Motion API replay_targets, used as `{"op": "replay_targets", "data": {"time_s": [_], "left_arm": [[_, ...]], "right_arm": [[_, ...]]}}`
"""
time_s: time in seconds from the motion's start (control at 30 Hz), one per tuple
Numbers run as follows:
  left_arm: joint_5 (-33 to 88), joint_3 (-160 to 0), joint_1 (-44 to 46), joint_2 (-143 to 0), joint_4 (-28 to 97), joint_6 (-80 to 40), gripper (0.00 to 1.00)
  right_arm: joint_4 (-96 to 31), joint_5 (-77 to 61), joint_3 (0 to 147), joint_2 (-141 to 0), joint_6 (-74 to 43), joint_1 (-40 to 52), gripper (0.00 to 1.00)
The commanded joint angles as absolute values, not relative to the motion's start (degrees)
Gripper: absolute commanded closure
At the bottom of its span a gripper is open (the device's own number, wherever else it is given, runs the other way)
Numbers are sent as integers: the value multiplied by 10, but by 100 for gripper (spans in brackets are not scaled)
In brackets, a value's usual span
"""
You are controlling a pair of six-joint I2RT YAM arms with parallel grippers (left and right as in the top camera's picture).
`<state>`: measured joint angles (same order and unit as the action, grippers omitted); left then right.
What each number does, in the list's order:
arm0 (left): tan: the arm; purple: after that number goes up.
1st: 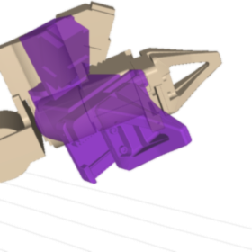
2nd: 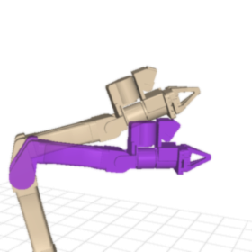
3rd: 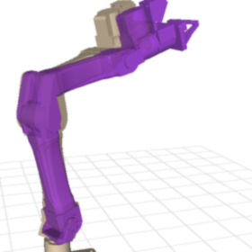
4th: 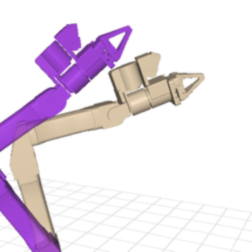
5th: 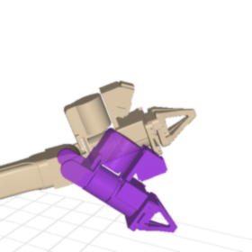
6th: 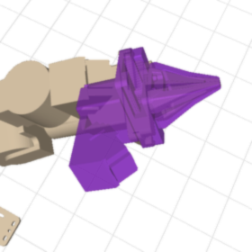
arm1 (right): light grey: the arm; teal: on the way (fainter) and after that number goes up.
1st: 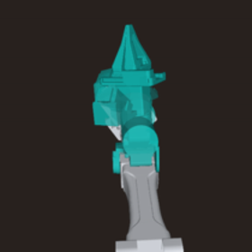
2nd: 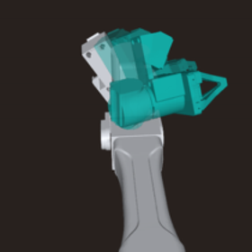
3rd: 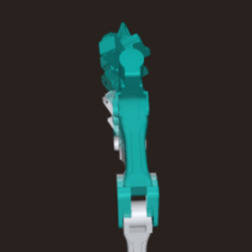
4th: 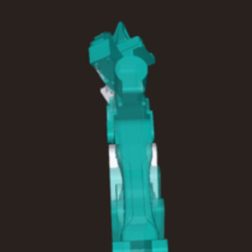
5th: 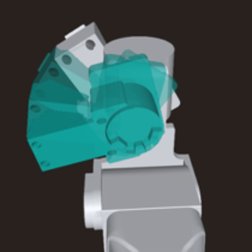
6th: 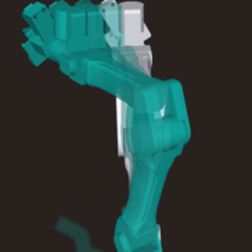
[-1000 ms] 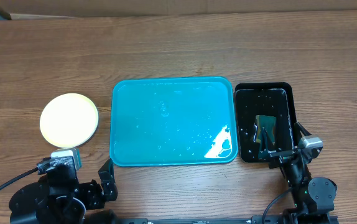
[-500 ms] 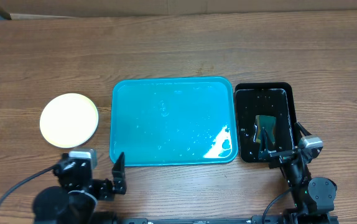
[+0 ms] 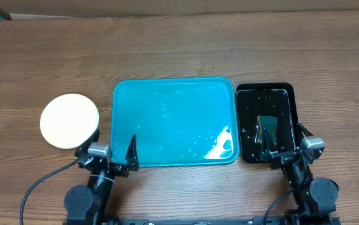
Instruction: Clean dirty plates on tray and stack at the side
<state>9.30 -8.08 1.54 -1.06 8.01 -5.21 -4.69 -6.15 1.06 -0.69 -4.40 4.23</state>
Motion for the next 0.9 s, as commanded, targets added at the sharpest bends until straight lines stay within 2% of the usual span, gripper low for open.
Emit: {"op": "replay_targets", "data": {"time_s": [0.0, 0.07, 0.2, 0.33, 0.87], "left_arm": [[81, -31, 21, -2, -1, -60, 0], [74, -1, 21, -2, -63, -58, 0], [71, -3, 21, -2, -40, -58, 0], [69, -3, 21, -3, 44, -58, 0], [69, -3, 21, -7, 39, -58, 0]], "right_arm": [[-44, -61, 5, -1, -41, 46, 0], [-44, -61, 5, -1, -41, 46, 0], [-43, -61, 5, -1, -41, 46, 0], [-44, -61, 5, -1, -41, 46, 0], [-44, -61, 5, -1, -41, 46, 0]]}}
